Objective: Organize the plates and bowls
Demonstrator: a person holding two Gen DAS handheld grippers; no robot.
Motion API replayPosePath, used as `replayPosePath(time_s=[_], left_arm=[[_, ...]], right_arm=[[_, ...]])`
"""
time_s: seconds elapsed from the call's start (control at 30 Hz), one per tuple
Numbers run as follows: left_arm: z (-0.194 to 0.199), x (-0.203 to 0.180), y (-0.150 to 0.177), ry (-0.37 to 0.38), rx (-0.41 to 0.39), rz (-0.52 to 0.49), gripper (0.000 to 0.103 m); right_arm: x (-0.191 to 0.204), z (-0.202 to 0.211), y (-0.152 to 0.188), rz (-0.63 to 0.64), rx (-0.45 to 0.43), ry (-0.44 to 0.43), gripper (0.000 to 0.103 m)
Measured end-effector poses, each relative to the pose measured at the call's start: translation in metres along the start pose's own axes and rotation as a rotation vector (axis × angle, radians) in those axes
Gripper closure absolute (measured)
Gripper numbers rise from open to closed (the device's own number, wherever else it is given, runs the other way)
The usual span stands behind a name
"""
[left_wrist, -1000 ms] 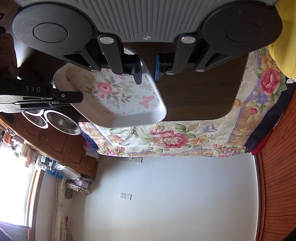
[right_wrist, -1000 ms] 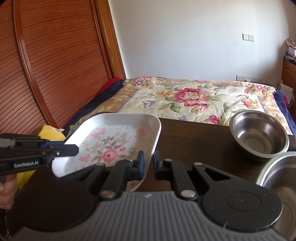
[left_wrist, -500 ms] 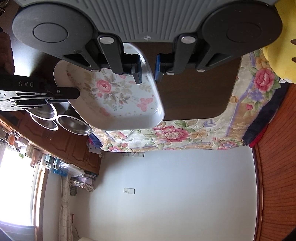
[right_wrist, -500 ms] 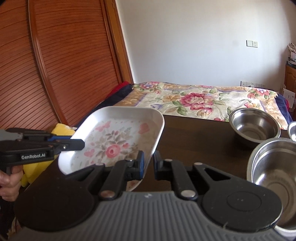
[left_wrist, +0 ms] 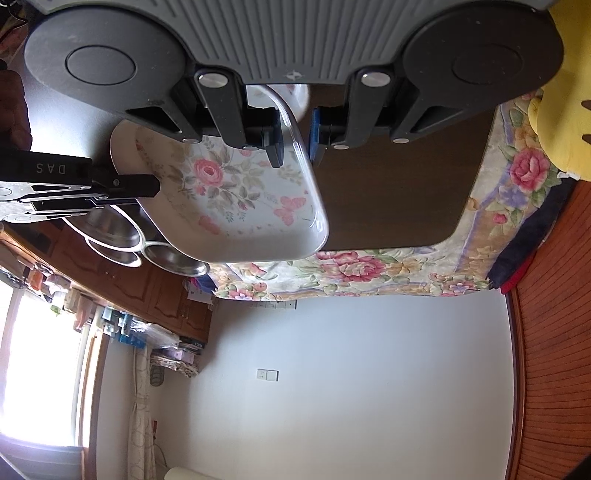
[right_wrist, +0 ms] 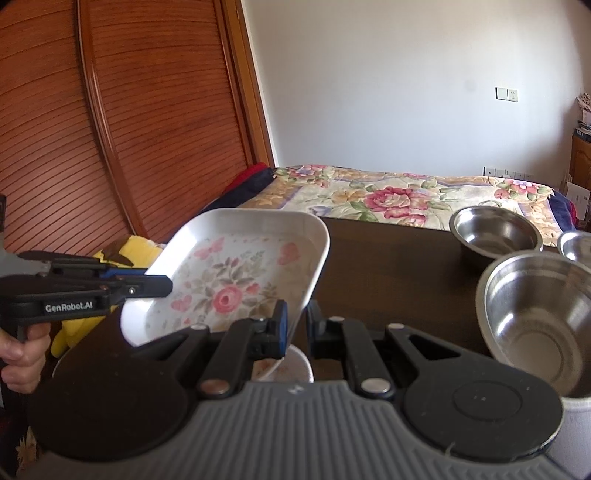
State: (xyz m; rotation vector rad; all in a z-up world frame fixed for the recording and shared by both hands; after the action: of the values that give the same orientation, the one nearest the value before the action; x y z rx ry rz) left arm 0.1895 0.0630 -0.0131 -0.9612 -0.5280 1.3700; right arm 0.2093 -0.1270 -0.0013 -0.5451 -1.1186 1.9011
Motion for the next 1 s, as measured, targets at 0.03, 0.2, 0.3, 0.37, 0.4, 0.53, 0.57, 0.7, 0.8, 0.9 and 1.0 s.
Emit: replayPosePath(time_s=[0.03, 0.2, 0.3, 0.37, 0.4, 0.53, 0.57, 0.7, 0.8, 0.9, 1.0], left_arm=[[0.001, -0.002, 0.003, 0.003, 0.003, 0.0, 0.088], [0.006, -0.01, 0.018, 0.009, 0.017, -0.003, 0.088], [0.007, -0.011, 0.027, 0.01, 0.03, -0.006, 0.088], [0.01, -0.012, 0.031, 0.01, 0.032, -0.003, 0.088], [0.01, -0.012, 0.032, 0.011, 0.032, -0.001, 0.088], [0.013, -0.011, 0.038, 0.007, 0.041, -0.004, 0.088], [0.014, -0.011, 0.038, 0.007, 0.043, -0.004, 0.088], [0.018, -0.01, 0.044, 0.005, 0.051, -0.005, 0.088], [0.02, -0.008, 0.05, 0.001, 0.062, -0.001, 0.088], [0.021, -0.006, 0.056, -0.003, 0.068, 0.005, 0.088], [0.021, -0.004, 0.059, -0.004, 0.077, 0.013, 0.088]], right_arm=[[0.0, 0.001, 0.003, -0.002, 0.003, -0.001, 0.091], [0.002, 0.008, 0.018, -0.015, 0.02, -0.01, 0.091], [0.004, 0.012, 0.025, -0.021, 0.026, -0.016, 0.091], [0.005, 0.014, 0.029, -0.023, 0.027, -0.022, 0.09], [0.006, 0.015, 0.03, -0.023, 0.028, -0.023, 0.09], [0.01, 0.018, 0.036, -0.013, 0.032, -0.027, 0.09], [0.012, 0.018, 0.038, -0.013, 0.034, -0.03, 0.09], [0.017, 0.019, 0.045, -0.015, 0.043, -0.044, 0.09], [0.019, 0.019, 0.047, -0.013, 0.047, -0.051, 0.09], [0.02, 0.019, 0.047, -0.007, 0.048, -0.058, 0.09], [0.021, 0.02, 0.046, 0.007, 0.048, -0.059, 0.09]])
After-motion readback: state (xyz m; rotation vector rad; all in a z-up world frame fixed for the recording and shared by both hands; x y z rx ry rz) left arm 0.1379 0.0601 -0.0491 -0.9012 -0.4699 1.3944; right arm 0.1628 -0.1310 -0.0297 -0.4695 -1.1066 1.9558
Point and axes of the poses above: each gripper's, at about its wrist camera, not at the fingertips, and z roughly against the way its jaws point, x to its left, y to its underside, the point moved 8 cm from there along -z, roughly the way its jaws point, and after that the axes turned 9 degrees about z, right-handed, at the moved point
